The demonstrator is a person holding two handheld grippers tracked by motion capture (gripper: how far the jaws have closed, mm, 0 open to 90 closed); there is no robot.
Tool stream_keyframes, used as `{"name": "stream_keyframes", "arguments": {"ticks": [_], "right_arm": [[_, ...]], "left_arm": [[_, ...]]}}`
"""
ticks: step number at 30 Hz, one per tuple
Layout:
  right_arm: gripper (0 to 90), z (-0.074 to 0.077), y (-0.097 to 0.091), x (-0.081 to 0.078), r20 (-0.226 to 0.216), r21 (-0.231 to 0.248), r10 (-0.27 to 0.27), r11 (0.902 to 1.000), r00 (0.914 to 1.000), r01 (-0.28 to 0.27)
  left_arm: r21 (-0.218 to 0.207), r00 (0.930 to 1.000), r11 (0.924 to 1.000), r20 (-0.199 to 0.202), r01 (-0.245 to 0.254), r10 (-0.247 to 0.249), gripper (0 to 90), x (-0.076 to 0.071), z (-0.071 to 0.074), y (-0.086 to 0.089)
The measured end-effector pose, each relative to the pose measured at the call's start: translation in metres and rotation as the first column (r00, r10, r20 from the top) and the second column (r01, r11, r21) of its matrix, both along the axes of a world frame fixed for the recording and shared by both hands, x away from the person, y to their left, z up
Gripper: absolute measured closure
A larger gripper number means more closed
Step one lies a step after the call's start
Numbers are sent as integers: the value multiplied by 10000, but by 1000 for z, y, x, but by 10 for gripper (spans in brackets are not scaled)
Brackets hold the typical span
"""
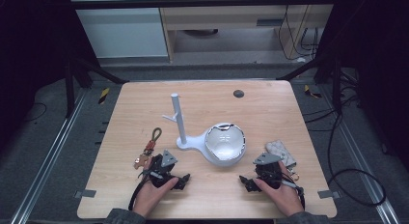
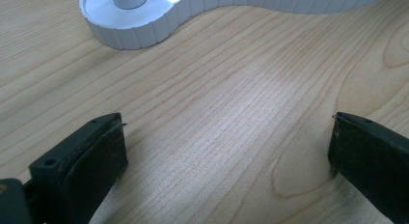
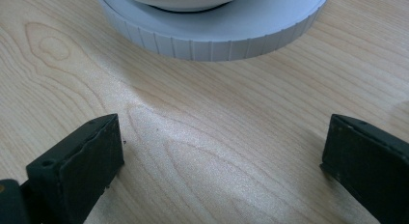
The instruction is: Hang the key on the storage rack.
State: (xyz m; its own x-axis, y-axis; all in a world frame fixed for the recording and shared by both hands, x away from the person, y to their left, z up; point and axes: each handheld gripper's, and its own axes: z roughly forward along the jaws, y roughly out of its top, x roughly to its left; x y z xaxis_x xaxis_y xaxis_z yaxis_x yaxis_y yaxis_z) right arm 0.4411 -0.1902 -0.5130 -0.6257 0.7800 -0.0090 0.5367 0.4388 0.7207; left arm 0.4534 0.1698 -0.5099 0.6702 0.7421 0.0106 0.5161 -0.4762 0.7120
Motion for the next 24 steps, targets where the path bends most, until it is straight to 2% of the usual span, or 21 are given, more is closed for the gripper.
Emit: {"name": "stream_keyframes", "arguments": {"ticks": [7,9,11,13,14,17,18,21,22,23,24], "right_arm": [[7,0,0,0,-33,30,-3,10000,10000,3],[4,0,-1,1,-18,44,-2,10000,10000,2],[2,0,-1,3,-42,21,-28,10000,10000,28],[2,0,-2,5,-27,8,-43,10000,10000,43],[2,0,-2,5,-73,32,-164,9999,9998,164],[4,0,-4,6,1,-30,-339,9994,9994,339],[2,0,-4,6,17,-18,-419,9991,9991,419],[4,0,-4,6,-14,20,-489,9988,9988,489],[4,0,-4,5,-29,2,-527,9986,9986,527],[4,0,-4,5,-29,2,-527,9986,9986,527],[5,0,-5,5,-29,4,-502,9987,9987,502]], "left_arm": [[42,9997,9998,90,218,-219,17,1,1,4],[13,9997,9999,210,108,-109,54,0,4,8],[-22,9996,10000,263,39,-38,50,-2,9,11],[165,9995,9998,293,74,-79,49,-4,15,13],[533,9994,9986,345,27,-46,49,-4,21,14],[440,9996,9988,209,-199,190,46,-2,34,18],[637,9993,9974,171,-338,328,42,-1,40,22],[855,9963,9931,358,-808,780,45,0,54,33],[986,9947,9905,465,-960,918,46,1,64,41],[986,9947,9905,465,-960,918,47,1,64,41],[1103,9935,9885,588,-1034,974,47,2,70,45]]}}
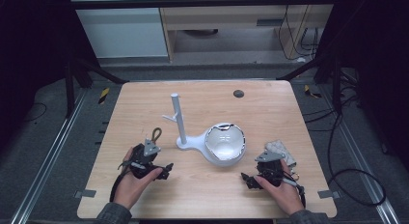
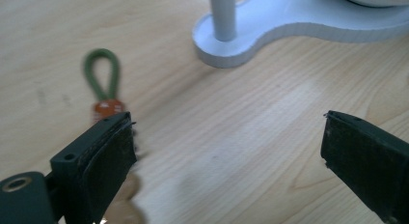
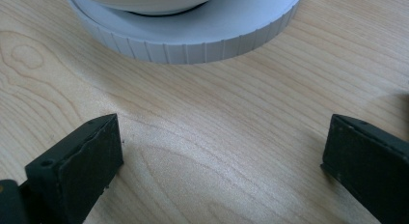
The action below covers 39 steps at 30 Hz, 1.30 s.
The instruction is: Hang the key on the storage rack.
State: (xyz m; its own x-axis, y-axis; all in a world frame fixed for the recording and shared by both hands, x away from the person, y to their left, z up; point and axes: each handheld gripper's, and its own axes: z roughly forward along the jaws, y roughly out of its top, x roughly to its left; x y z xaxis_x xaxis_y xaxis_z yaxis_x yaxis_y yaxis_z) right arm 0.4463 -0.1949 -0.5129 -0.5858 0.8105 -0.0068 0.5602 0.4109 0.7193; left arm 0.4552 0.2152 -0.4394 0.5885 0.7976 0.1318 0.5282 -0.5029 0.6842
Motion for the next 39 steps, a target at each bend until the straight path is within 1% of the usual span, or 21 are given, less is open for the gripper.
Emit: {"name": "stream_keyframes", "arguments": {"ticks": [2,5,7,9,13,15,19,20,21,23,24,25,27,29,30,31,33,34,37,38,39], "right_arm": [[5,0,-1,0,-2,-4,45,10000,10000,-45],[5,0,-1,-1,-18,20,23,10000,10000,-23],[6,0,-1,-1,-5,34,16,10000,10000,-16],[6,0,-1,-1,4,30,22,10000,10000,-22],[6,0,-2,-1,16,25,14,10000,10000,-14],[6,0,-3,-3,-1,15,-38,10000,10000,38],[2,0,-7,-3,3,33,103,9999,9999,-103],[2,0,-7,-3,2,32,96,9999,10000,-97],[2,0,-7,-3,2,32,96,9999,10000,-97],[2,0,-6,-3,-3,29,84,10000,10000,-84],[2,0,-6,-3,-34,23,66,10000,10000,-66],[2,0,-6,-3,-34,23,66,10000,10000,-66],[2,0,-7,-2,-23,8,102,9999,9999,-102],[2,0,-7,-3,-37,12,73,10000,10000,-73],[2,0,-7,-3,-43,25,63,10000,10000,-63],[2,0,-7,-3,-43,25,63,10000,10000,-63],[2,0,-7,-3,-20,3,88,10000,10000,-88],[2,0,-7,-3,-20,3,87,10000,10000,-87],[2,0,-7,-3,-18,5,90,10000,10000,-90],[2,0,-7,-3,-20,11,99,10000,9999,-99],[2,0,-7,-3,-20,11,99,10000,9999,-99]], "left_arm": [[-89,9997,9998,146,-204,206,50,2,6,8],[-144,9986,9986,171,-502,504,60,6,10,18],[-119,9986,9986,77,-515,516,64,6,11,22],[100,9979,9979,-15,-647,647,62,4,11,29],[-156,9961,9961,-169,-874,871,53,4,13,38],[-108,9944,9945,-149,-1045,1043,52,4,14,42],[-109,9921,9927,-383,-1203,1198,47,8,17,50],[-37,9894,9919,-717,-1271,1266,54,13,17,55],[-37,9894,9919,-717,-1271,1266,64,13,17,55],[125,9841,9887,-955,-1494,1499,68,17,17,61],[154,9826,9880,-1037,-1535,1543,117,18,17,63],[108,9807,9874,-1148,-1580,1582,117,19,17,65],[55,9765,9874,-1471,-1584,1575,171,22,15,67],[1,9713,9858,-1707,-1679,1655,216,25,12,66],[25,9692,9878,-1927,-1558,1533,245,29,9,63],[25,9692,9878,-1927,-1558,1533,290,29,9,63],[98,9681,9899,-2077,-1414,1403,308,33,6,58],[126,9669,9907,-2166,-1352,1347,347,36,5,56],[314,9648,9909,-2256,-1313,1349,370,45,0,49],[128,9599,9875,-2330,-1572,1558,402,53,-4,48],[128,9599,9875,-2330,-1572,1558,422,53,-4,48]]}}
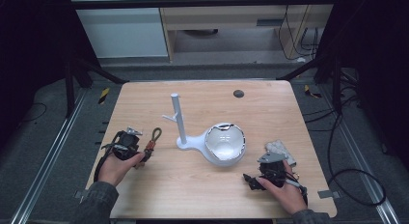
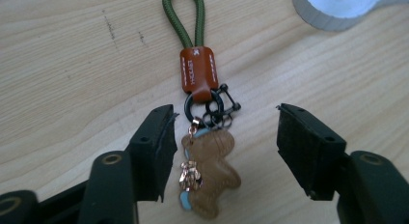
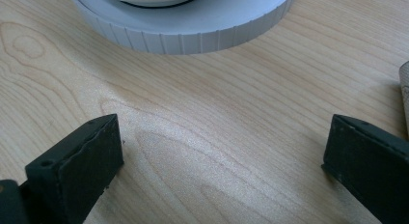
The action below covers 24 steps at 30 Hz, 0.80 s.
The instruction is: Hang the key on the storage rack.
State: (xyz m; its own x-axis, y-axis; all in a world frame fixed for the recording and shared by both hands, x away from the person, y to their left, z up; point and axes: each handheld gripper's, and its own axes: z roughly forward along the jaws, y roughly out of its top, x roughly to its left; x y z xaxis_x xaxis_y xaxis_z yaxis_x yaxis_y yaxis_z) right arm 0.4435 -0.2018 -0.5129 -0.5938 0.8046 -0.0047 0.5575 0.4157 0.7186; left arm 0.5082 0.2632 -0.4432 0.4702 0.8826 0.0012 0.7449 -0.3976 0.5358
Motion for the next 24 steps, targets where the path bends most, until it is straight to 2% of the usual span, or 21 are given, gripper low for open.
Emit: {"name": "stream_keyframes", "arguments": {"ticks": [1,2,5,10,12,15,24], "right_arm": [[2,0,0,0,2,2,7,10000,10000,-7],[2,0,0,0,2,2,7,10000,10000,-7],[2,0,0,0,-1,2,5,10000,10000,-5],[2,0,0,0,0,2,17,10000,10000,-17],[2,0,0,0,2,3,17,10000,10000,-17],[2,0,0,0,3,1,15,10000,10000,-15],[2,0,0,0,23,-2,12,10000,10000,-12]], "left_arm": [[-53,9998,9998,37,-190,190,432,7,-2,1],[-53,9998,9998,37,-190,190,444,7,-2,1],[-484,9994,9982,-83,-353,349,463,15,-3,3],[-270,9991,9987,-68,-425,423,488,27,-6,-3],[3,9991,9993,-182,-381,381,492,30,-9,-6],[137,9983,9990,-400,-427,433,499,35,-16,-8],[57,9972,9980,-387,-631,633,541,42,-21,-10]]}}
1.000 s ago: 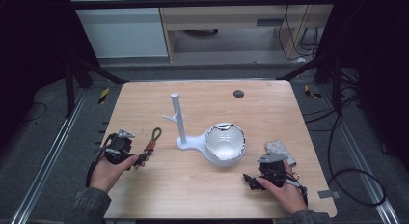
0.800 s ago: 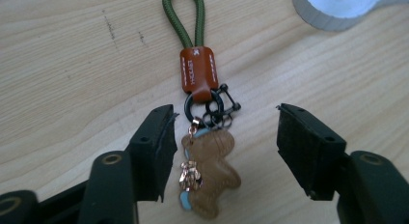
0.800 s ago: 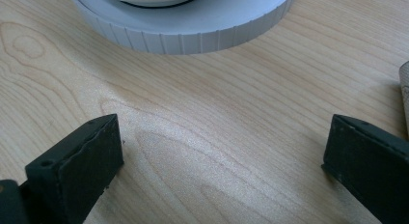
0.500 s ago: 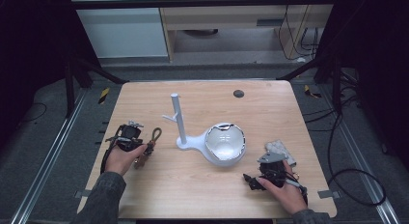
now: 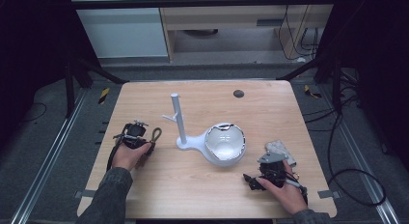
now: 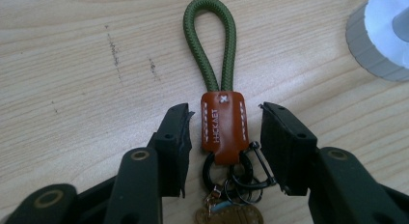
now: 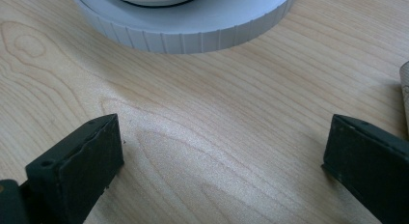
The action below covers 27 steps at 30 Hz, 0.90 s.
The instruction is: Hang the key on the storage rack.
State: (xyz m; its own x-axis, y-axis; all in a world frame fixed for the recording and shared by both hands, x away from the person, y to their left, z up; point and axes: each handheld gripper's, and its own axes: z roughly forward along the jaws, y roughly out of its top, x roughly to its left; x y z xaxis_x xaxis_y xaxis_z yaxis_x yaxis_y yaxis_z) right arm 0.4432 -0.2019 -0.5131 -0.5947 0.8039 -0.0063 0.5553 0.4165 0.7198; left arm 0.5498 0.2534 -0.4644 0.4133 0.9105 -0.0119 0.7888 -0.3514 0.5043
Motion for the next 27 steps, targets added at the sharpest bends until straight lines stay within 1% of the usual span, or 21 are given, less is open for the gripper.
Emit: {"name": "stream_keyframes", "arguments": {"ticks": [2,4,6,9,10,11,16,19,20,23,25,27], "right_arm": [[3,0,0,0,-29,13,-12,10000,10000,12],[2,0,0,0,-34,22,-6,10000,10000,6],[2,0,0,0,-16,9,3,10000,10000,-3],[2,0,0,0,-37,20,-5,10000,10000,5],[2,0,0,0,-3,0,21,10000,10000,-21],[3,0,0,-1,-6,10,21,10000,10000,-21],[3,0,0,-1,-10,10,22,10000,10000,-22],[4,0,0,-1,18,-8,49,10000,10000,-49],[5,0,0,-2,-22,14,48,10000,10000,-48],[4,1,0,-2,-54,12,32,10000,10000,-32],[4,1,0,-2,-55,11,34,10000,10000,-34],[4,1,0,-2,-51,9,38,10000,10000,-38]], "left_arm": [[44,10000,10000,7,17,-17,557,1,-1,-1],[18,10000,10000,-22,14,-14,558,1,-2,-2],[77,10000,10000,-60,8,-8,559,3,-3,-3],[394,10000,9992,-50,7,-5,565,4,-5,-4],[427,10000,9991,-83,-27,31,566,5,-6,-3],[210,9998,9997,-136,-108,111,576,5,-8,-2],[176,9999,9998,-133,-46,48,605,5,-10,-3],[173,10000,9999,-56,-8,9,631,5,-10,-4],[161,10000,9999,-39,-11,12,647,6,-10,-5],[205,10000,9998,-37,9,-8,656,5,-10,-5],[238,10000,9997,72,7,-8,659,3,-8,-3],[97,9996,10000,273,-7,4,659,0,-4,0]]}}
